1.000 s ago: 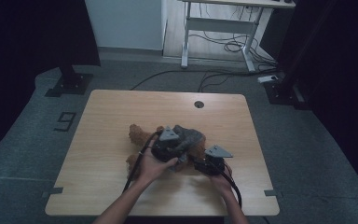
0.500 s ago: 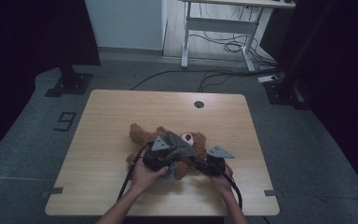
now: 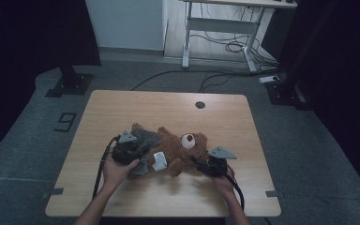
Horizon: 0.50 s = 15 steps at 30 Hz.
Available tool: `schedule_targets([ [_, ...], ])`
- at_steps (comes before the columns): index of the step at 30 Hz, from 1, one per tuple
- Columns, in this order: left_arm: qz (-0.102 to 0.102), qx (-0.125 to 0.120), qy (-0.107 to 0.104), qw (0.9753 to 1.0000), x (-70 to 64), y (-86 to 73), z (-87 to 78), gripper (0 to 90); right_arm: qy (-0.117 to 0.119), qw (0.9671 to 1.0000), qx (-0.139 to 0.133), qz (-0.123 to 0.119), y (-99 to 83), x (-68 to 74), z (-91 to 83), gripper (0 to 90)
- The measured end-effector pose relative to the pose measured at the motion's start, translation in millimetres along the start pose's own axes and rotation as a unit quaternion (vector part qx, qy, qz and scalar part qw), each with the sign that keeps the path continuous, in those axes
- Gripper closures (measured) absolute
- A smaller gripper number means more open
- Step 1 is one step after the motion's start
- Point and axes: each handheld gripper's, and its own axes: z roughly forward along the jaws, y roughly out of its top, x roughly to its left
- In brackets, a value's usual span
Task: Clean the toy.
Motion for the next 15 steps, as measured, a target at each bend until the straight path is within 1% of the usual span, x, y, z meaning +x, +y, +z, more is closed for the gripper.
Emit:
schedule_targets([
  [1, -0.01, 0.013, -0.001, 0.9999, 6.4, -4.3, 3.8, 75.5, 0.0, 1.0, 0.0, 0.0, -0.1, 0.1, 0.0, 45.5],
  [3, -0.022, 0.043, 0.009, 0.9988, 16.1, -13.6, 11.3, 75.5, 0.001, 1.0, 0.0, -0.001, -0.2, 0.1, -0.1, 45.5],
  [4, -0.028, 0.054, 0.01, 0.9981, 20.4, -18.1, 14.9, 75.4, 0.001, 1.0, 0.0, -0.001, -0.4, 0.2, -0.2, 45.5],
  [6, -0.037, 0.075, 0.021, 0.9963, 27.0, -25.2, 21.4, 75.3, 0.001, 1.0, 0.0, -0.001, -0.8, 0.3, -0.5, 45.5],
  [7, -0.043, 0.079, 0.021, 0.9958, 29.3, -27.4, 23.0, 75.3, 0.001, 1.0, 0.0, -0.001, -0.9, 0.2, -0.6, 45.5],
  [8, -0.047, 0.076, 0.016, 0.9959, 30.3, -27.6, 22.5, 75.3, 0.002, 1.0, 0.0, -0.002, -1.1, -0.1, -0.8, 45.5],
  [9, -0.046, 0.07, 0.017, 0.9964, 29.5, -25.5, 19.6, 75.2, 0.002, 1.0, 0.0, -0.003, -1.4, -0.4, -0.9, 45.5],
  [10, -0.042, 0.059, 0.019, 0.9972, 26.9, -21.3, 14.6, 75.2, 0.003, 1.0, 0.0, -0.001, -1.5, -0.8, -1.1, 45.5],
  [12, -0.028, 0.027, 0.026, 0.9989, 17.4, -8.6, 0.7, 74.7, 0.003, 1.0, -0.001, 0.002, -1.4, -1.9, -0.8, 45.4],
  [13, -0.018, 0.01, 0.028, 0.9994, 11.2, -0.9, -6.3, 74.8, 0.003, 1.0, -0.001, 0.004, -1.4, -2.2, -0.7, 45.5],
  [14, -0.008, -0.008, 0.023, 0.9997, 2.7, 8.8, -13.8, 74.8, 0.004, 1.0, 0.0, 0.004, -1.2, -2.3, -0.9, 45.4],
  [15, -0.002, -0.018, 0.016, 0.9997, -2.6, 14.5, -17.5, 74.9, 0.003, 1.0, -0.001, 0.004, -1.2, -2.0, -0.6, 45.4],
])
